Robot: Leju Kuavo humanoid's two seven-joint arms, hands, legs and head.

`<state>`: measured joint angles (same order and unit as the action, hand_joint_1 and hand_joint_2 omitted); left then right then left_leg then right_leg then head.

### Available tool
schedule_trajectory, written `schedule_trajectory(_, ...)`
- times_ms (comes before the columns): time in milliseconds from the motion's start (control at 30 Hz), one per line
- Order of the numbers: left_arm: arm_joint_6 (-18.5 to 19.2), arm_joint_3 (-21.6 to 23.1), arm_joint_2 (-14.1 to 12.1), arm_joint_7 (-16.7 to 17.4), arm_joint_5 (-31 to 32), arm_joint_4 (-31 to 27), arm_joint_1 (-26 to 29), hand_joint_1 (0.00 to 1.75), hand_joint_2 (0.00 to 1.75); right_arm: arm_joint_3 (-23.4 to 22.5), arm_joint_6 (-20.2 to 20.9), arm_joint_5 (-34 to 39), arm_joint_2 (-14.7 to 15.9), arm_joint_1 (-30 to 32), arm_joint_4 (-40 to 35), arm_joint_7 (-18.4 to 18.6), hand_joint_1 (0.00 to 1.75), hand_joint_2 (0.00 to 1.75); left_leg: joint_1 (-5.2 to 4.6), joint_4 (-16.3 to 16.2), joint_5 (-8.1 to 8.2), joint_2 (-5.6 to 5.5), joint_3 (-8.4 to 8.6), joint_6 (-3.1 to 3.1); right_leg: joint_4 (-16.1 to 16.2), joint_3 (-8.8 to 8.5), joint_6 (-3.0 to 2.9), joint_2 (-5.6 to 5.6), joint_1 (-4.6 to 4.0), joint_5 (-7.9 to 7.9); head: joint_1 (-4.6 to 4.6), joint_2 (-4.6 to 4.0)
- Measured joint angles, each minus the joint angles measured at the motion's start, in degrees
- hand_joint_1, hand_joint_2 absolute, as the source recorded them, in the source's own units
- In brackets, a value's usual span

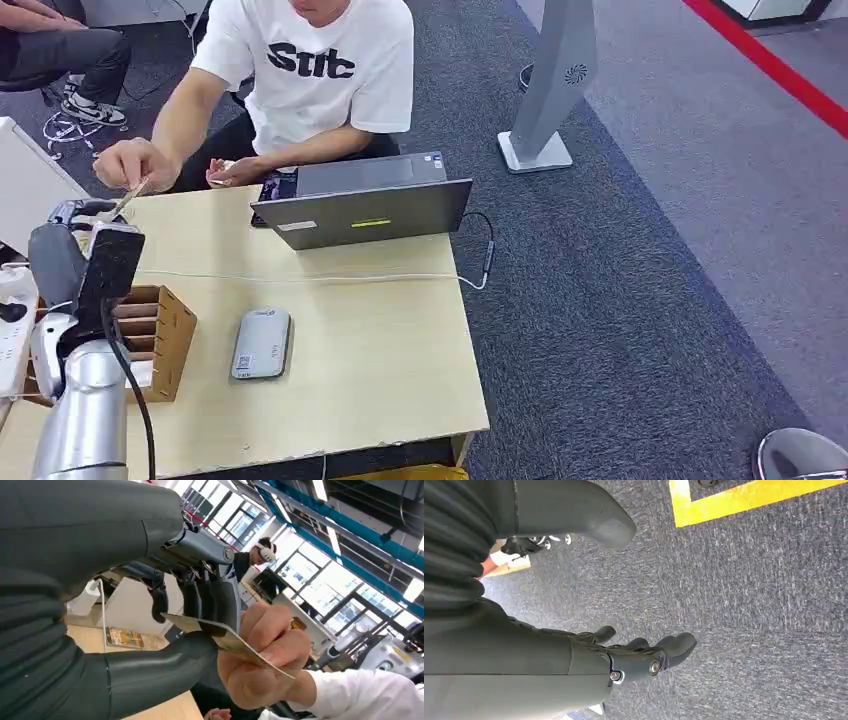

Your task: Pass the card to the sensor for recognition and then transmit it.

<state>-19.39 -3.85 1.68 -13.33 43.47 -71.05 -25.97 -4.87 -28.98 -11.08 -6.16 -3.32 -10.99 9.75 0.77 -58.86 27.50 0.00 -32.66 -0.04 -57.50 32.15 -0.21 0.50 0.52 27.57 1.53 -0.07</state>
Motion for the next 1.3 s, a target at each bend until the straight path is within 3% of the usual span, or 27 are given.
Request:
schedule_trajectory(500, 1.05, 3.1, 0.04, 0.96, 1.81, -3.96, 4.99, 1.75, 1.75, 0.02, 0.59, -0.99, 0.02, 0.1, 0.18, 0.28, 0.0, 1.75, 0.0, 0.0, 0.0, -0.01, -0.02, 0.0, 0.0, 0.0, 0.01, -0.03, 0.0, 0.0, 0.0, 0.0)
schedule_trajectory(600, 4.64, 4.31, -0.33, 3.07, 3.74, -4.97, 6.47, 1.75, 1.75, 0.0, 0.59, -0.96, 0.02, 0.2, 0.24, 0.33, 0.0, 1.75, 0.0, 0.0, 0.0, -0.01, -0.02, 0.0, 0.0, 0.01, 0.01, -0.02, 0.0, 0.0, 0.0, 0.0)
schedule_trajectory(700, 10.63, 7.02, -1.99, 8.01, 10.17, -5.69, 8.15, 1.75, 1.75, -0.04, 0.72, -0.94, 0.02, 0.28, 0.26, 0.28, 0.0, 1.75, 0.0, 0.01, 0.0, 0.01, -0.03, 0.0, 0.0, 0.01, 0.01, 0.01, 0.0, 0.0, 0.02, 0.0)
schedule_trajectory(867, 15.45, 12.93, -6.06, 11.67, 16.85, -5.91, 11.06, 1.75, 1.75, -0.42, 0.92, -0.83, 0.02, 0.49, 0.28, 0.17, 0.0, 1.75, 0.0, 0.01, 0.0, 0.01, -0.04, 0.0, 0.0, 0.04, 0.01, 0.0, 0.0, 0.0, 0.0, 0.0)
schedule_trajectory(1033, 16.48, 16.83, -8.5, 12.37, 18.08, -5.9, 12.93, 1.75, 1.75, -0.74, 1.01, -0.83, 0.02, 0.68, 0.28, 0.17, 0.0, 1.75, 0.0, 0.01, 0.0, 0.0, -0.06, 0.0, 0.0, 0.05, 0.01, -0.01, 0.0, 0.0, 0.0, 0.0)
schedule_trajectory(1300, 17.12, 19.11, -10.14, 13.49, 18.89, -5.9, 13.26, 1.75, 1.75, -1.38, 1.05, -0.83, 0.02, 0.71, 0.31, 0.17, 0.0, 1.75, 0.0, 0.01, 0.0, 0.0, -0.06, 0.0, 0.0, 0.05, 0.01, -0.02, 0.0, 0.0, -0.02, 0.0)
